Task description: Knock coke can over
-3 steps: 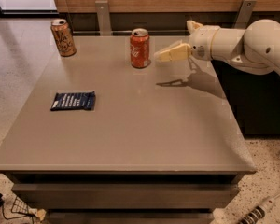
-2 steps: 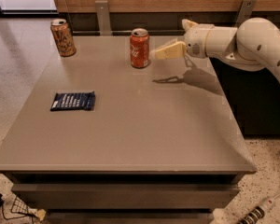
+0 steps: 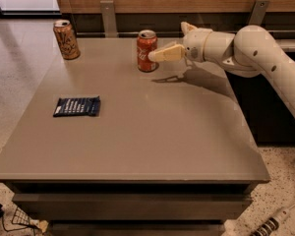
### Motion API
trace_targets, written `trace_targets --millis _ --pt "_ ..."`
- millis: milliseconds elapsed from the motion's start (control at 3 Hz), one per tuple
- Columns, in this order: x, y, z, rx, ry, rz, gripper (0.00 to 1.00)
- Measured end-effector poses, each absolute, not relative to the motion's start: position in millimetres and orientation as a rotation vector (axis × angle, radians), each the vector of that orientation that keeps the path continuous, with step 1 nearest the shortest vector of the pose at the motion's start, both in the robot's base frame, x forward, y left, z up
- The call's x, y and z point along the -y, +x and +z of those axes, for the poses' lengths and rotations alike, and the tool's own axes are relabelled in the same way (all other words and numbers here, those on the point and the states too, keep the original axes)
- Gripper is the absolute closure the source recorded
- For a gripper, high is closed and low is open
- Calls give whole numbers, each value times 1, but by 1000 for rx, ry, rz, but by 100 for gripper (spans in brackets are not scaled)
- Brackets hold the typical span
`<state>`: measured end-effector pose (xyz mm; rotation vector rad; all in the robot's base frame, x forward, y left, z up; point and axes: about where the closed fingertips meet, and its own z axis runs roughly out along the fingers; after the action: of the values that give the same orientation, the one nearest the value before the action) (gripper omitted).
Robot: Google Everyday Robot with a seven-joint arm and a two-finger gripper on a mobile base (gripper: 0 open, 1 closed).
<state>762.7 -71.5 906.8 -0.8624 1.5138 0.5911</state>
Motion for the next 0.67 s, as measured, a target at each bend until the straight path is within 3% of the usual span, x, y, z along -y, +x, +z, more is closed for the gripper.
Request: trace_targets --millis 667 --pt "49 775 900 -1451 -827 637 0"
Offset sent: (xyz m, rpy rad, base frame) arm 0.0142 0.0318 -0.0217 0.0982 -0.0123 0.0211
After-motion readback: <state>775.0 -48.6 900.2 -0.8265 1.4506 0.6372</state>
